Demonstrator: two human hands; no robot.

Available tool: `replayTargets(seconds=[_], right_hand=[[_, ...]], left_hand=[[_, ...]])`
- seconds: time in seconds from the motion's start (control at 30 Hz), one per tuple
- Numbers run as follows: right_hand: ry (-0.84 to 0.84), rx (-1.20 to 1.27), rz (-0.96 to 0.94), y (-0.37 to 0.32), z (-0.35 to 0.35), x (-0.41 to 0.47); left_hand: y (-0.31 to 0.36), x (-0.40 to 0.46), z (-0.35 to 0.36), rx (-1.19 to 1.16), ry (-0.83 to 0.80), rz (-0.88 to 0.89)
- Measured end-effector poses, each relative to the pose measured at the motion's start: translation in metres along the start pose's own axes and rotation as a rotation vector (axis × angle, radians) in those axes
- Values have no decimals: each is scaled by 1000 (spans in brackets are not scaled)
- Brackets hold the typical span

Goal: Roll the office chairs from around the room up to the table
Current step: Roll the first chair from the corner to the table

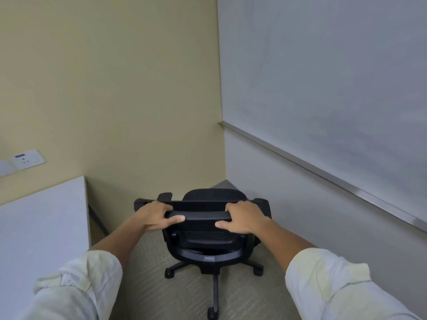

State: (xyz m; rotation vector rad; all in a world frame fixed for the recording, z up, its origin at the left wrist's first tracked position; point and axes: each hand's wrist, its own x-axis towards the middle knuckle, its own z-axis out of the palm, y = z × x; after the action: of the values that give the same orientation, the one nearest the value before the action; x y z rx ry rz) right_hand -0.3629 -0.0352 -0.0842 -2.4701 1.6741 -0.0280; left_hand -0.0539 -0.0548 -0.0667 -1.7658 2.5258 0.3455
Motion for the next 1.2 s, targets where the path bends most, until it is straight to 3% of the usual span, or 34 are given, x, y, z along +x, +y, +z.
replayTargets(seconds=[0.13, 0.27, 0.57, 1.2], right_hand=[[36, -106, -73, 26, 0, -6], [24, -140, -126, 42, -4, -9], [6, -183, -286, 74, -14, 24], [-20, -160, -497, 30, -10, 205]], left_hand=[[30, -11, 6, 49, -47, -127], [59, -28, 23, 133, 51, -280], [86, -25, 41, 153, 161, -406], [-17, 26, 24, 166, 316, -607]])
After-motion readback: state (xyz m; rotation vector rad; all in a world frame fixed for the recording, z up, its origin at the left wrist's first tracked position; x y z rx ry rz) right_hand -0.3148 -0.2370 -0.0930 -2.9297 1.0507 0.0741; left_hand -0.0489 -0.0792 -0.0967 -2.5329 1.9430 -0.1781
